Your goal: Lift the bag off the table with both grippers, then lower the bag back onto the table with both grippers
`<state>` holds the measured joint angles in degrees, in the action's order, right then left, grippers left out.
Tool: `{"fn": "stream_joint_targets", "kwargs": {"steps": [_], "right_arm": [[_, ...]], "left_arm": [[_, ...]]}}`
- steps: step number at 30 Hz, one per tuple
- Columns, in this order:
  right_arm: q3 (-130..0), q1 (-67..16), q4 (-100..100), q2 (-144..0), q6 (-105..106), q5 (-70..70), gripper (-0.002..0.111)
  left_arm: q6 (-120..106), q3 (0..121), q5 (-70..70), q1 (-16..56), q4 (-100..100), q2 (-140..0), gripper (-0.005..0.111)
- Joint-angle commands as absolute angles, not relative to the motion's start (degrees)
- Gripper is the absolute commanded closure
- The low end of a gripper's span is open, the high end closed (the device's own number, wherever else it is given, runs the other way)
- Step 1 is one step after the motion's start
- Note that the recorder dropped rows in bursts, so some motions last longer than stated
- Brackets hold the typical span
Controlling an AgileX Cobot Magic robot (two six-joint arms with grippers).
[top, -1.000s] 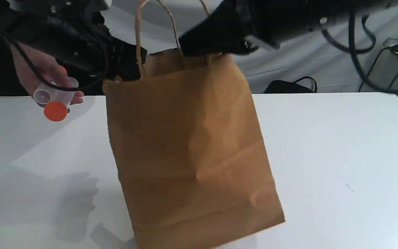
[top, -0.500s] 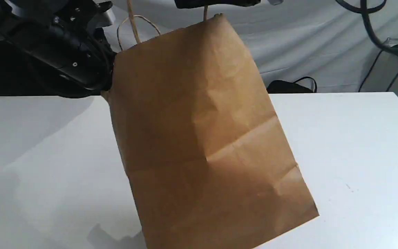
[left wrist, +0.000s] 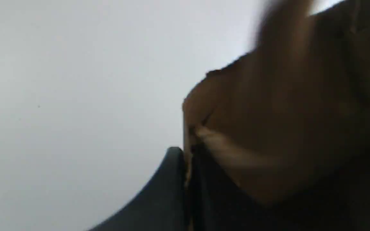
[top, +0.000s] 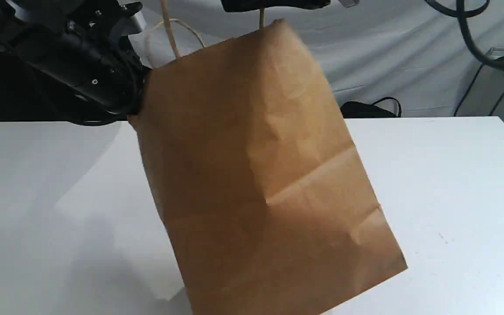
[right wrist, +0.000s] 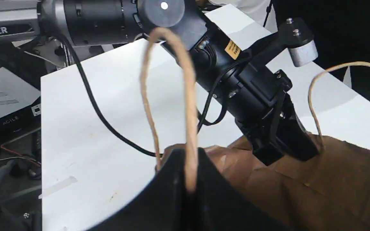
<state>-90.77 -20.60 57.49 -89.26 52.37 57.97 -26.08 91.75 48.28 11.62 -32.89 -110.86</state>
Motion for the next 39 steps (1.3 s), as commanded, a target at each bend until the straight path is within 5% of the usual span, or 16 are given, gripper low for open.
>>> {"fn": "stream_joint_targets", "kwargs": {"steps": [1, 13, 25, 39], "right_arm": [[-91.2, -20.6, 56.5, -88.9, 55.5, 58.2, 0.108], [-86.4, -21.3, 54.1, -83.5, 58.7, 49.9, 0.108], [-59.9, -32.7, 56.5, -76.7, 61.7, 17.6, 0.108], [-57.1, -34.1, 57.5, -76.6, 61.7, 18.2, 0.108]], "left_arm": [[-26.1, 92.4, 48.3, 11.9, -32.0, -110.4, 0.107], [-26.4, 105.8, 52.7, 11.9, -29.2, -109.4, 0.107], [-30.2, 106.3, 52.7, 11.9, -29.0, -109.4, 0.107], [-30.5, 106.2, 54.5, 11.9, -29.0, -113.5, 0.107]]}}
